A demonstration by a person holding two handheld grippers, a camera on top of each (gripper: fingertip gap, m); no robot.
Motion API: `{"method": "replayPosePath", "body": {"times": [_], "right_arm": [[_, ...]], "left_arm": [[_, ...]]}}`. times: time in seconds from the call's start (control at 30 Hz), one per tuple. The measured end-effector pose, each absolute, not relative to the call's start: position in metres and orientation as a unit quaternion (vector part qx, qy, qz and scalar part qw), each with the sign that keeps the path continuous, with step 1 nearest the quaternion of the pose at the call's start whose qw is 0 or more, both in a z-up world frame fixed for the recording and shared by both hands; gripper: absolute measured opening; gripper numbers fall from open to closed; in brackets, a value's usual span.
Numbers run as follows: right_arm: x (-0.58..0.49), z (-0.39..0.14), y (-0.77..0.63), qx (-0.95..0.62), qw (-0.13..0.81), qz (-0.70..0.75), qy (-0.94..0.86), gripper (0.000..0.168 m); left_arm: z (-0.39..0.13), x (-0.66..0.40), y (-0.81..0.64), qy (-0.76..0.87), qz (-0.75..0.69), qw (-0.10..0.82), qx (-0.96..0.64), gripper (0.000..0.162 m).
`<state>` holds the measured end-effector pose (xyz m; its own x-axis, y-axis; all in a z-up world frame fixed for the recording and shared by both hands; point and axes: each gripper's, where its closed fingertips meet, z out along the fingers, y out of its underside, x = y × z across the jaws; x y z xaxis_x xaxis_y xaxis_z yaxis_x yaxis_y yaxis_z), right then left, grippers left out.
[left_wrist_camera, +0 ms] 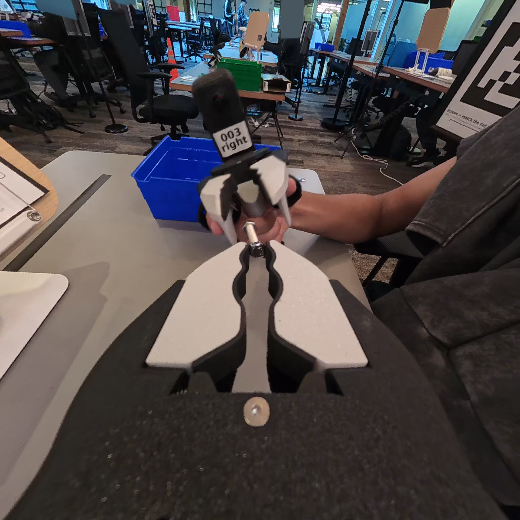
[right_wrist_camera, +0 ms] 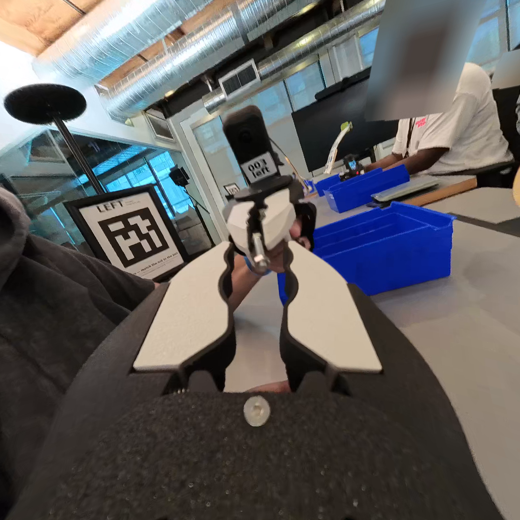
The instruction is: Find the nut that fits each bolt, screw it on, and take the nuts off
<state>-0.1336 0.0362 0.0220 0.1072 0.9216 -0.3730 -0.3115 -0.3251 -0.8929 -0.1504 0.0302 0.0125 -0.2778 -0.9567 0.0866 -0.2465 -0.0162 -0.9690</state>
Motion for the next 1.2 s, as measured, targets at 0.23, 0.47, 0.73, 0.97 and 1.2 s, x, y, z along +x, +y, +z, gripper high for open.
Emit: {"method": "replayPosePath", "body": {"times": [0.23,0.47,0.73,0.97,1.2], "right_arm": [[-0.137,0.032,0.027,-0.525,0.533,0.588,-0.308,0.034],[-0.147,0.000,0.031,-0.573,0.466,0.597,-0.313,0.035],[-0.133,0.026,0.035,-0.542,0.536,0.574,-0.299,0.030],[-0.145,0.020,0.033,-0.549,0.525,0.569,-0.313,0.031],[-0.143,0.000,0.043,-0.586,0.511,0.546,-0.311,0.032]], "left_arm": [[0.001,-0.151,0.037,0.621,-0.485,0.340,-0.514,0.010],[0.013,-0.153,0.032,0.610,-0.517,0.342,-0.494,0.010],[0.002,-0.152,0.036,0.617,-0.499,0.334,-0.509,0.010],[0.001,-0.154,0.039,0.619,-0.491,0.337,-0.513,0.010],[0.007,-0.154,0.040,0.604,-0.518,0.336,-0.504,0.010]]}}
